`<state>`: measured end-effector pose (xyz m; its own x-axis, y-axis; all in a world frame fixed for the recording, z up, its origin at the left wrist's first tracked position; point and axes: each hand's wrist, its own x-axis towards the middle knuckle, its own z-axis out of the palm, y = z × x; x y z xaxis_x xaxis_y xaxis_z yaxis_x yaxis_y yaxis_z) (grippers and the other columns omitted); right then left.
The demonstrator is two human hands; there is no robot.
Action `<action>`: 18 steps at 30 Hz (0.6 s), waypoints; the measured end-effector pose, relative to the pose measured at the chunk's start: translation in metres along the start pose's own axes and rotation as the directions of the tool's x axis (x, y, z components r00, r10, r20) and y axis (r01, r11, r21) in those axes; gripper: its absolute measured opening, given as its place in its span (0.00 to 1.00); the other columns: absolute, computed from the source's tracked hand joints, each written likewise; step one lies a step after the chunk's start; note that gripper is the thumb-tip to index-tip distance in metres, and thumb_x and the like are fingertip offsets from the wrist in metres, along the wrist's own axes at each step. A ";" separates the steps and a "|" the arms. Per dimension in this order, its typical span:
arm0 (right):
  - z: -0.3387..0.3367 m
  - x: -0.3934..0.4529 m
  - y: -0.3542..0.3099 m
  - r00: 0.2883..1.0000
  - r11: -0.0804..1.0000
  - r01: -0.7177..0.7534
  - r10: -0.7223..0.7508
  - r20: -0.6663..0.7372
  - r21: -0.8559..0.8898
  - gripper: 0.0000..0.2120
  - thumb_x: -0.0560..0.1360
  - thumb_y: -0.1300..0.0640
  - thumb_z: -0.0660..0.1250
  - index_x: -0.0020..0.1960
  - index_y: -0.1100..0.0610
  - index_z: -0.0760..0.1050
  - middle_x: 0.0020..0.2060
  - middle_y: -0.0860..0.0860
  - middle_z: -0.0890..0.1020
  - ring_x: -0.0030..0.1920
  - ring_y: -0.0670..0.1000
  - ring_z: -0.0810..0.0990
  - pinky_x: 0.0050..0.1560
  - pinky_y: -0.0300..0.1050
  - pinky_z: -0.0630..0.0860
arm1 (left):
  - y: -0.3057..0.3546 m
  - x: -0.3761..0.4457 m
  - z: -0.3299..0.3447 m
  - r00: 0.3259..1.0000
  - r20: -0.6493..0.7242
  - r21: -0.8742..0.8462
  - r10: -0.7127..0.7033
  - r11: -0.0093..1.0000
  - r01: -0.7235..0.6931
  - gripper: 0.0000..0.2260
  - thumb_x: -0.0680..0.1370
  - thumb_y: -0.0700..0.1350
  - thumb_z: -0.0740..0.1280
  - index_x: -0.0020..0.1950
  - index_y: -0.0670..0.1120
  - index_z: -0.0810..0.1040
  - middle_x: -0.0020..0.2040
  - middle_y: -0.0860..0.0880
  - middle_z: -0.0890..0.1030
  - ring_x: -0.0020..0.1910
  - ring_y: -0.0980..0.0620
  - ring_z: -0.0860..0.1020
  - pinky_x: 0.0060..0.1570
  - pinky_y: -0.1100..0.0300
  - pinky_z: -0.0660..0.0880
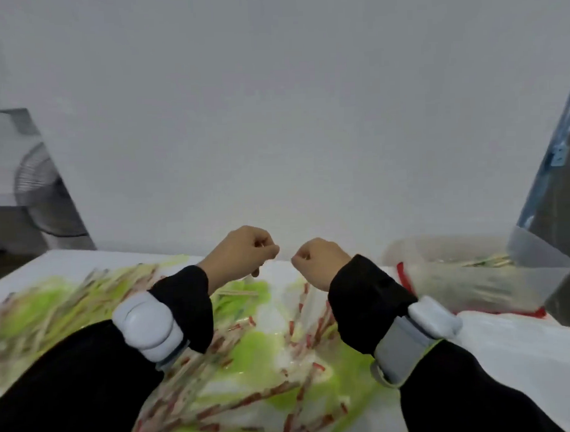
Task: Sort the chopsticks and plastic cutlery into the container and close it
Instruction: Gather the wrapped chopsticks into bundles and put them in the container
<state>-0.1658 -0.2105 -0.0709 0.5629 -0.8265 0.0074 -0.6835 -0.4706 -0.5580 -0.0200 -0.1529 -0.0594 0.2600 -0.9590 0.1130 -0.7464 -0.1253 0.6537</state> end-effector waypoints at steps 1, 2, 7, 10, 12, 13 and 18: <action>0.014 0.001 -0.017 0.999 1.000 0.018 -0.018 0.027 0.010 0.12 0.78 0.54 0.58 0.47 0.59 0.76 0.43 0.54 0.79 0.48 0.55 0.78 0.44 0.39 0.67 | -0.022 -0.008 -0.018 0.999 -0.012 0.012 -0.039 0.999 0.039 0.08 0.77 0.45 0.64 0.38 0.44 0.76 0.29 0.51 0.75 0.26 0.55 0.75 0.26 0.65 0.66; 0.028 0.000 -0.031 0.998 0.999 0.031 -0.032 0.052 0.024 0.13 0.78 0.54 0.58 0.46 0.61 0.77 0.42 0.55 0.79 0.47 0.56 0.78 0.43 0.39 0.67 | -0.045 -0.016 -0.035 0.997 -0.028 0.010 -0.074 0.997 0.074 0.09 0.77 0.45 0.65 0.38 0.45 0.76 0.30 0.50 0.75 0.27 0.54 0.75 0.27 0.65 0.67; 0.103 0.002 -0.091 0.991 0.998 0.012 -0.020 0.135 0.057 0.13 0.78 0.57 0.59 0.50 0.63 0.79 0.46 0.56 0.82 0.42 0.52 0.75 0.43 0.41 0.69 | -0.154 -0.057 -0.091 0.981 -0.095 -0.041 -0.168 0.985 0.165 0.12 0.78 0.46 0.65 0.36 0.44 0.74 0.30 0.50 0.73 0.26 0.54 0.71 0.28 0.63 0.66; 0.129 -0.005 -0.100 0.985 1.000 -0.024 0.023 0.171 0.008 0.07 0.78 0.58 0.61 0.45 0.57 0.76 0.42 0.52 0.77 0.42 0.51 0.73 0.43 0.37 0.66 | -0.186 -0.075 -0.087 0.994 -0.014 0.006 -0.109 0.994 0.109 0.12 0.78 0.46 0.65 0.35 0.47 0.73 0.30 0.50 0.71 0.28 0.54 0.69 0.31 0.62 0.65; 0.139 -0.013 -0.102 0.987 0.997 -0.079 0.077 0.139 0.006 0.07 0.78 0.59 0.61 0.48 0.58 0.78 0.40 0.51 0.76 0.42 0.51 0.74 0.42 0.37 0.67 | -0.197 -0.083 -0.078 0.995 0.083 0.011 -0.060 0.998 0.059 0.07 0.76 0.46 0.68 0.39 0.48 0.76 0.33 0.50 0.73 0.30 0.55 0.71 0.34 0.60 0.68; 0.137 -0.015 -0.100 0.989 0.995 -0.100 0.099 0.108 0.010 0.08 0.78 0.59 0.61 0.50 0.58 0.78 0.40 0.51 0.76 0.41 0.51 0.74 0.41 0.37 0.68 | -0.195 -0.085 -0.073 0.993 0.115 -0.009 -0.031 0.999 0.032 0.05 0.75 0.47 0.70 0.41 0.48 0.78 0.34 0.52 0.74 0.30 0.57 0.72 0.35 0.61 0.69; 0.144 -0.040 -0.073 0.962 0.966 -0.236 0.248 -0.113 0.105 0.11 0.77 0.66 0.58 0.43 0.54 0.75 0.35 0.45 0.71 0.42 0.52 0.74 0.38 0.39 0.66 | -0.190 -0.092 -0.044 0.958 0.260 0.114 0.119 0.982 -0.153 0.16 0.68 0.62 0.72 0.50 0.58 0.73 0.52 0.54 0.71 0.52 0.54 0.71 0.53 0.57 0.70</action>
<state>-0.0714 -0.0981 -0.1499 0.3199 -0.9467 -0.0372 -0.7445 -0.2269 -0.6279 0.1250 -0.0295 -0.1609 0.0006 -1.0000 -0.0087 -0.8425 -0.0052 0.5387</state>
